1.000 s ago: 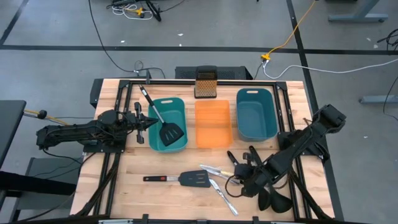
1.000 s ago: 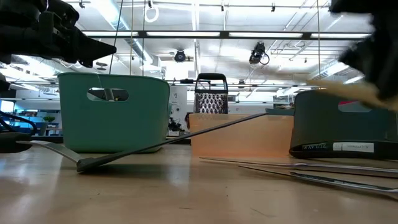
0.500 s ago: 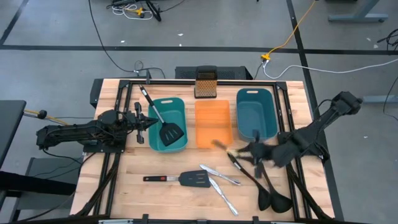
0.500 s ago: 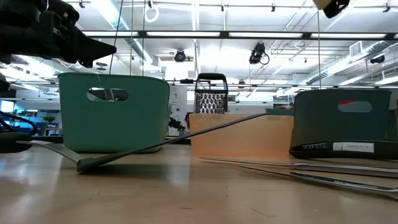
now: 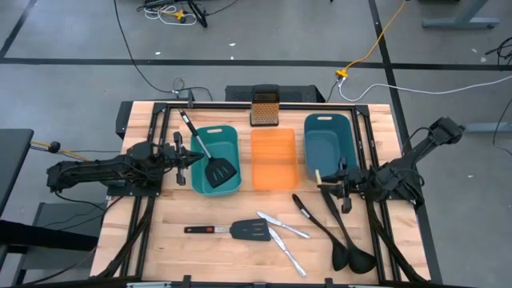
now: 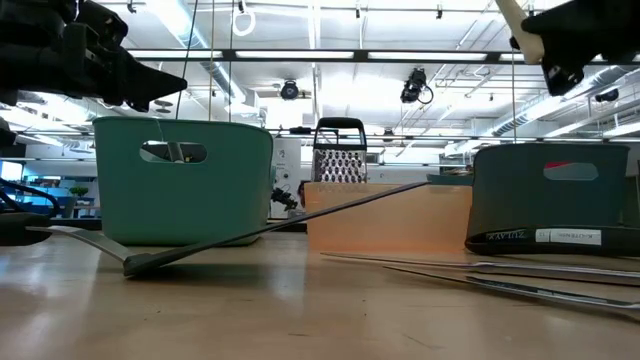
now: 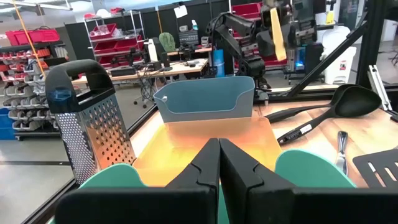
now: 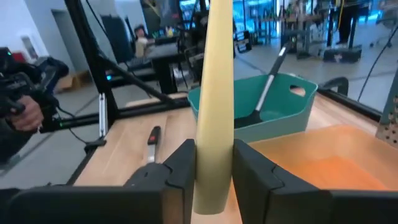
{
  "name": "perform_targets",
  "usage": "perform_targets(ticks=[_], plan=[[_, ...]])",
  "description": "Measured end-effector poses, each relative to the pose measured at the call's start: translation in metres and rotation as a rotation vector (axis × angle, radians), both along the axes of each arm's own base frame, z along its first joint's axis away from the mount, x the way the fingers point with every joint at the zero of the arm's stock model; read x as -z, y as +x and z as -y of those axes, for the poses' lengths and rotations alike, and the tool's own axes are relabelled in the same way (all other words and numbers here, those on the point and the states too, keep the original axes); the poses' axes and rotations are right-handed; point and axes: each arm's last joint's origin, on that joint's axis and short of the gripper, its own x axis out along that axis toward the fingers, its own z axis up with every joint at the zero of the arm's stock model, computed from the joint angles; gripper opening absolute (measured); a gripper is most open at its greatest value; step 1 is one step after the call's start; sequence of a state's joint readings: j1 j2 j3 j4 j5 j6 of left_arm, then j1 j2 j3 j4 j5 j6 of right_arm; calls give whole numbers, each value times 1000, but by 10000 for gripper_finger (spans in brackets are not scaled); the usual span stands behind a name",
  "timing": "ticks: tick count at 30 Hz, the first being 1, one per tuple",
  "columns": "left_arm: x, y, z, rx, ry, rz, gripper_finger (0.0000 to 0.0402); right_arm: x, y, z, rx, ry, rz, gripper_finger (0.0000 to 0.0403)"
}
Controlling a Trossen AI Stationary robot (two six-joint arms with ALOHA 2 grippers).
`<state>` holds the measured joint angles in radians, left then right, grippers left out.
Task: Pick & Place Kitchen Items
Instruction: Put the yellow table knife into the orange bin
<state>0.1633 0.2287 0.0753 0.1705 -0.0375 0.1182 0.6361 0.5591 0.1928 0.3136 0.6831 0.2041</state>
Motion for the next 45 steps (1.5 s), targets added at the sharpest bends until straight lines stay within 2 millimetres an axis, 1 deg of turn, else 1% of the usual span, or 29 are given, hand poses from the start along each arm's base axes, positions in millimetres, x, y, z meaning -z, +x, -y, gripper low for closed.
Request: perform_targets(ticks=[2,6,9,13,16,20,24,28,31,33,38,41,45], plan=[[0,0,0,0,2,1,9,10,-3,3,25,-5,1,85],[0,0,0,0,1,0,9,18,-8,8,72,-4,23,85],[0,0,0,0,1,0,9,16,-8,9,100,-4,24,85],[0,0,0,0,2,2,9,-4,-4,10,144,-28,0,85],[0,0,0,0,2,4,9,-25,1,15,216,-63,-82,85],[0,0,0,-3,-1,5,9,-58,14,22,288,-55,-197,85],[0,0,0,-4,-6,5,9,-81,36,29,308,-60,-360,85],[0,0,0,-4,-6,7,9,-92,67,38,366,1,-511,85],[0,0,0,-3,-7,5,9,-90,93,48,380,79,-621,85],[0,0,0,-3,-8,6,9,-85,110,55,375,121,-694,85],[0,0,0,-3,-9,6,9,-58,147,73,377,245,-837,85],[0,0,0,-3,-10,7,9,-37,162,82,396,313,-901,85],[0,0,0,-3,-16,10,9,-14,174,91,434,385,-967,85]])
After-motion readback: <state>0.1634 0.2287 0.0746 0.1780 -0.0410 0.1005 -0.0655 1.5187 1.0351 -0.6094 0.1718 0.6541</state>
